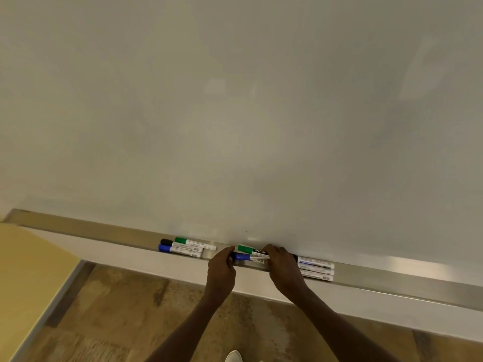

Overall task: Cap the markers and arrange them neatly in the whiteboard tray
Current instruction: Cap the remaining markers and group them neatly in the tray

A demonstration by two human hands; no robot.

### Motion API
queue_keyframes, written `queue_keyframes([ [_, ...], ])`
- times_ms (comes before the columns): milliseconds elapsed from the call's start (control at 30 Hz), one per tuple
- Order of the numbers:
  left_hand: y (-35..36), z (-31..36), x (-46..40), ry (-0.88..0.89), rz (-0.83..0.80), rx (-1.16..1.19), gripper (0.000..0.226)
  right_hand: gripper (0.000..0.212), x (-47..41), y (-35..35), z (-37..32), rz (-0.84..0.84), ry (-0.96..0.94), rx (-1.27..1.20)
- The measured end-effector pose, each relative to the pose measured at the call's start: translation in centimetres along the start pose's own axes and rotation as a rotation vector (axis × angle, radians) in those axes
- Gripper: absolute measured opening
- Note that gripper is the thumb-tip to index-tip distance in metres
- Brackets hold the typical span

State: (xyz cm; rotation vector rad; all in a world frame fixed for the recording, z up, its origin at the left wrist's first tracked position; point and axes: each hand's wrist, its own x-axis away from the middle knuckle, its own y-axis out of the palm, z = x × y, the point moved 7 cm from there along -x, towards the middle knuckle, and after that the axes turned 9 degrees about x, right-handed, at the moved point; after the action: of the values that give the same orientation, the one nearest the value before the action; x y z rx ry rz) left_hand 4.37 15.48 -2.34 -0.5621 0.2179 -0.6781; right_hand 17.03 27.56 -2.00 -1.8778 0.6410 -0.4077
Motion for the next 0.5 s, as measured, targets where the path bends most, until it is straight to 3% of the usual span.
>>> queue_keyframes([
  [333,-0.1,-1.8,-2.2,0.096,-0.258,-0.105,0.027,0.027,-1.1,2.0,-1.3,0.031,0.062,0.089],
  [500,-0.3,-1.7,-2.5,0.096,-0.265,-0.101,0.032,0.037,-1.3,2.3,-1.9,0.056,0.042,0.126],
])
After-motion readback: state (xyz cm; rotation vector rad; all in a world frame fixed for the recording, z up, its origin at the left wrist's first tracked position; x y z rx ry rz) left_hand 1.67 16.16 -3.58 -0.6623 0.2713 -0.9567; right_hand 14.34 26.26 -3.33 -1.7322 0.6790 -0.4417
